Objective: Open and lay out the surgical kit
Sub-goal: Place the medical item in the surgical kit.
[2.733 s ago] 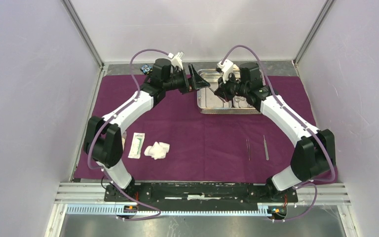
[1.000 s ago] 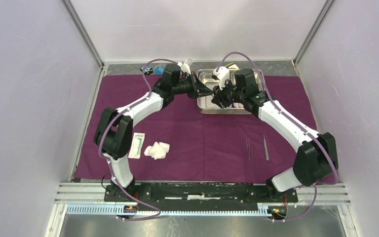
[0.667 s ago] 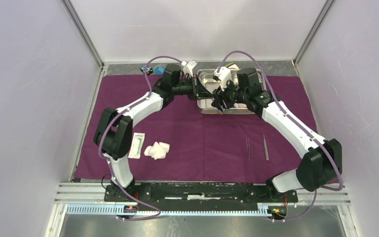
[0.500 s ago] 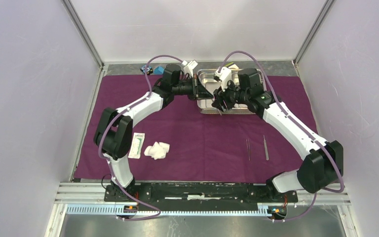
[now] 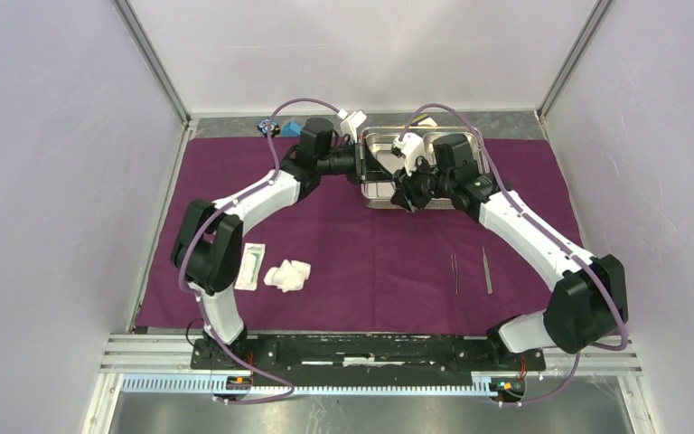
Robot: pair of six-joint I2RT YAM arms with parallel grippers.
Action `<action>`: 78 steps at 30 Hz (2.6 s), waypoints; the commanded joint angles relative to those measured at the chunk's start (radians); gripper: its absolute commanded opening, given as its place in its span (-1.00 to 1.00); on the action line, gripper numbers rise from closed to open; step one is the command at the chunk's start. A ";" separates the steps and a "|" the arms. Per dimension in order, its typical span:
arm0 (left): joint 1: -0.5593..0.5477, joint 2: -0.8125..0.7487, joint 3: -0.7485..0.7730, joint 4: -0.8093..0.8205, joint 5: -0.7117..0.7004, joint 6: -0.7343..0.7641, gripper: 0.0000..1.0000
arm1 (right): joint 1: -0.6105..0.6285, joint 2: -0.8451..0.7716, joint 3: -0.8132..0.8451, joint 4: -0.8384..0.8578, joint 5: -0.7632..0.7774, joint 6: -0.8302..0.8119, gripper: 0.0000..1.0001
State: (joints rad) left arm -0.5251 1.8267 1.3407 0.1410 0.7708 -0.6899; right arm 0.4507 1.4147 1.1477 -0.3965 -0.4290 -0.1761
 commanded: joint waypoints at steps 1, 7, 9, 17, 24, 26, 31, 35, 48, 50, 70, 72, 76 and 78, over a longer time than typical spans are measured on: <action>-0.009 -0.051 -0.007 0.057 0.022 0.046 -0.95 | 0.004 0.008 0.015 0.037 0.003 0.021 -0.24; -0.018 -0.046 -0.007 0.057 0.023 0.045 -0.95 | 0.005 0.032 0.036 0.033 0.018 0.029 -0.33; -0.021 -0.046 -0.010 0.056 0.021 0.047 -0.95 | 0.006 0.038 0.043 0.033 0.019 0.032 -0.34; -0.026 -0.040 -0.011 0.044 0.015 0.055 -0.95 | 0.005 0.045 0.073 0.022 0.044 0.027 -0.33; -0.032 -0.032 -0.007 0.034 0.008 0.058 -0.95 | 0.005 0.049 0.092 0.008 0.075 0.016 -0.34; -0.033 -0.032 -0.005 0.034 0.008 0.057 -0.95 | 0.005 0.054 0.089 0.004 0.082 0.012 -0.37; -0.033 -0.030 -0.003 0.028 0.002 0.058 -0.95 | 0.006 0.054 0.075 -0.001 0.084 0.011 -0.39; -0.033 -0.030 0.001 0.014 -0.011 0.062 -0.95 | 0.006 0.046 0.066 -0.008 0.099 0.002 -0.40; -0.033 -0.022 0.025 -0.029 -0.026 0.054 -0.95 | 0.017 0.043 0.060 -0.017 0.147 -0.024 -0.77; -0.033 -0.022 0.025 -0.029 -0.026 0.056 -0.95 | 0.017 0.042 0.062 -0.020 0.156 -0.026 -0.85; 0.138 -0.090 0.098 -0.120 -0.179 0.296 0.49 | -0.053 -0.141 -0.173 0.004 0.249 0.025 -1.00; 0.144 -0.111 0.079 -0.130 -0.199 0.325 0.52 | -0.097 -0.166 -0.206 0.000 0.229 0.053 -1.00; 0.143 -0.138 0.051 -0.162 -0.211 0.350 0.54 | -0.193 -0.183 -0.245 -0.067 0.187 0.075 -1.00; 0.145 -0.144 0.037 -0.164 -0.214 0.349 0.54 | -0.241 -0.171 -0.252 -0.121 0.183 0.085 -1.00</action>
State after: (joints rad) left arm -0.3714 1.7428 1.4010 -0.0135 0.5789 -0.4252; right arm 0.2764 1.2518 0.9115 -0.4484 -0.2127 -0.1341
